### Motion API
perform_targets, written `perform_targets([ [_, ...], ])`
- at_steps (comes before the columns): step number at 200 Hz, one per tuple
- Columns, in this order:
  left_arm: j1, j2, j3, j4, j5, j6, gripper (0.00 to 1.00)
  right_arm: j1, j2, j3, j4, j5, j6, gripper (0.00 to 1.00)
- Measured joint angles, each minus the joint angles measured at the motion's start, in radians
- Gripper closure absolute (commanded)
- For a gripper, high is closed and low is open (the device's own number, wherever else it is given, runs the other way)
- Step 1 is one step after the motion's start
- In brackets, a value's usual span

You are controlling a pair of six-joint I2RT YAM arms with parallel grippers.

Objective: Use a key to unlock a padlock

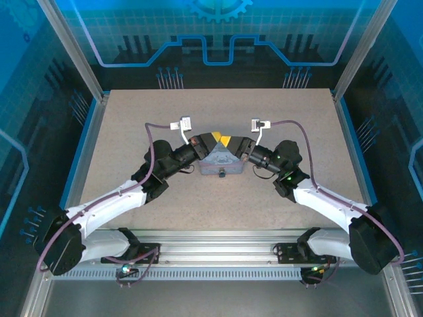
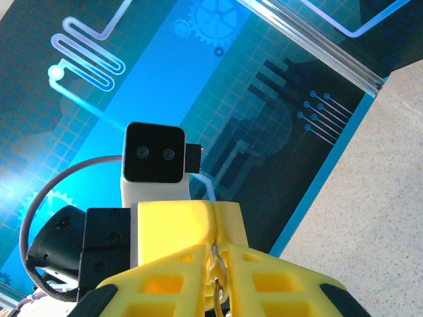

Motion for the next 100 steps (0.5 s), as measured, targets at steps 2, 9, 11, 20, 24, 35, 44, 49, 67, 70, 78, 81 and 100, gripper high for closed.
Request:
perform_targets([
  [2,0.000,0.000,0.000,0.000,0.000,0.000,1.00,0.000,0.001,0.000,0.000,0.000,0.001,0.87],
  [9,-0.001,0.000,0.000,0.000,-0.003,0.000,1.00,0.000,0.003,0.000,0.000,0.001,0.002,0.87],
  [11,-0.001,0.000,0.000,0.000,-0.004,0.000,1.00,0.000,0.003,0.000,0.001,0.002,0.001,0.87],
  [20,-0.001,0.000,-0.002,0.000,-0.007,0.000,1.00,0.000,0.005,0.000,0.001,0.003,0.002,0.83],
  [24,-0.001,0.000,-0.004,0.002,-0.008,0.000,1.00,0.000,0.005,0.000,0.001,0.003,0.001,0.80],
  [35,-0.003,0.000,-0.006,0.002,-0.013,0.000,1.00,0.001,0.008,0.000,0.001,0.003,0.005,0.77],
  [44,-0.004,0.000,-0.009,0.003,-0.015,0.000,1.00,0.003,0.009,0.000,0.000,0.003,0.007,0.75],
  [49,-0.005,0.000,-0.010,0.006,-0.018,0.000,1.00,0.005,0.009,0.000,0.000,0.006,0.008,0.72],
  [67,-0.006,0.000,-0.011,0.016,-0.029,0.000,1.00,0.012,0.008,-0.002,0.002,0.027,0.021,0.64],
  [70,-0.006,0.000,-0.011,0.018,-0.030,0.000,1.00,0.014,0.008,-0.004,0.006,0.031,0.020,0.63],
  [78,-0.008,0.000,-0.012,0.023,-0.034,0.000,1.00,0.021,0.007,-0.012,0.014,0.046,0.027,0.61],
  [81,-0.008,0.000,-0.012,0.026,-0.037,0.000,1.00,0.023,0.006,-0.016,0.018,0.053,0.030,0.60],
  [100,-0.013,0.000,-0.019,0.037,-0.052,-0.001,1.00,0.042,-0.006,-0.048,0.031,0.104,0.042,0.54],
])
